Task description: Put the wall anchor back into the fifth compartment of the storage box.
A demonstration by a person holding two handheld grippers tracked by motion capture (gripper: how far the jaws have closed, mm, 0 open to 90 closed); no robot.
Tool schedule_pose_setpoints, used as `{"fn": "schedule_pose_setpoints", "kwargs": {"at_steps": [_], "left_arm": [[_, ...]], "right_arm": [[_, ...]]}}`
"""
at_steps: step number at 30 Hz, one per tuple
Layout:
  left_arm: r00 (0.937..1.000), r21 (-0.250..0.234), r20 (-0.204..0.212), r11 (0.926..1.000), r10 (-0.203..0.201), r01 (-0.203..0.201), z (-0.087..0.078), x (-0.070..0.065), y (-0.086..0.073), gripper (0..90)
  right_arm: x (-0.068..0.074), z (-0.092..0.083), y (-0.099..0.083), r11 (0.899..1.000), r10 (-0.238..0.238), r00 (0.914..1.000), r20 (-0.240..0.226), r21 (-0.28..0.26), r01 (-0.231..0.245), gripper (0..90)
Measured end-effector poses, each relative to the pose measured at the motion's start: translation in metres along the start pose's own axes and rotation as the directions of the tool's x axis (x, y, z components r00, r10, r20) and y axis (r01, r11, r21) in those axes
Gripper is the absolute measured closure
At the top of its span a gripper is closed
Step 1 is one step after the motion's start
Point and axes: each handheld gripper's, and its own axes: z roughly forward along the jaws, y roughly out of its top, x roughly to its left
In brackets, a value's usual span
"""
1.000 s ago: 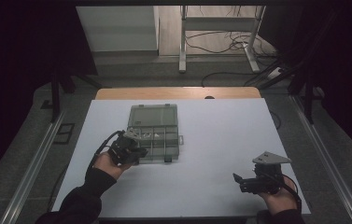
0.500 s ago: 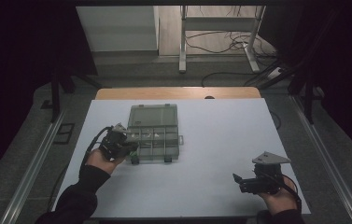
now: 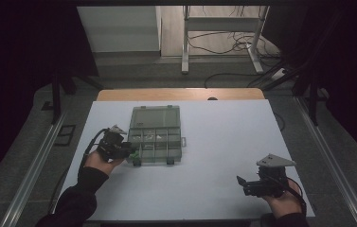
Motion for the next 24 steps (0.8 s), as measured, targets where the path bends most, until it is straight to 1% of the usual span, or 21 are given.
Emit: {"fn": "schedule_pose_setpoints", "kwargs": {"at_steps": [3, 7, 9, 11, 13, 16, 18, 19, 22, 24], "left_arm": [[0.9999, -0.012, 0.0, 0.9998, 0.015, -0.015, -0.009, -0.002, -0.006, 48.0], [0.9999, -0.056, 0.017, 0.9984, -0.004, 0.004, -0.024, -0.002, -0.016, 31.6], [0.9998, -0.091, 0.018, 0.9958, -0.012, 0.014, -0.032, -0.001, -0.022, 23.6], [0.9994, -0.112, 0.02, 0.9933, -0.026, 0.028, -0.039, -0.001, -0.028, 16.6], [0.9992, -0.131, 0.024, 0.9907, -0.032, 0.035, -0.045, -0.001, -0.034, 12.0], [0.9993, -0.144, 0.007, 0.9888, -0.037, 0.038, -0.053, -0.001, -0.045, 6.9], [0.9994, -0.154, -0.001, 0.9875, -0.033, 0.033, -0.058, -0.003, -0.053, 4.0], [0.9996, -0.156, -0.008, 0.9874, -0.025, 0.024, -0.06, -0.004, -0.056, 2.6], [0.9989, -0.166, -0.044, 0.986, -0.016, 0.009, -0.066, -0.008, -0.066, 0.0], [0.9986, -0.18, -0.046, 0.9836, -0.027, 0.018, -0.071, -0.009, -0.074, 0.0]], "right_arm": [[0.0, 0.0, 0.0, 1.0, 0.0, 1.0, 0.001, -0.002, 0.0, 1.4], [0.0, -0.001, 0.0, 1.0, 0.0, 1.0, 0.002, -0.006, 0.0, 1.4], [0.0, -0.001, 0.0, 1.0, 0.0, 1.0, 0.001, -0.01, 0.0, 1.4], [0.0, -0.001, 0.0, 1.0, 0.002, 1.0, 0.001, -0.012, -0.002, 1.3], [0.0, -0.001, 0.0, 1.0, 0.002, 1.0, 0.0, -0.014, -0.002, 1.3], [0.0, -0.002, 0.0, 1.0, 0.002, 1.0, -0.001, -0.015, -0.002, 1.2], [0.0, -0.002, 0.0, 1.0, 0.002, 1.0, -0.002, -0.016, -0.002, 1.2], [0.0, -0.002, 0.0, 1.0, 0.002, 1.0, -0.001, -0.016, -0.002, 1.2], [0.0, -0.002, 0.0, 1.0, 0.0, 1.0, -0.001, -0.018, 0.0, 1.1], [0.0, -0.002, 0.0, 1.0, 0.001, 1.0, -0.001, -0.019, -0.001, 1.1]]}}
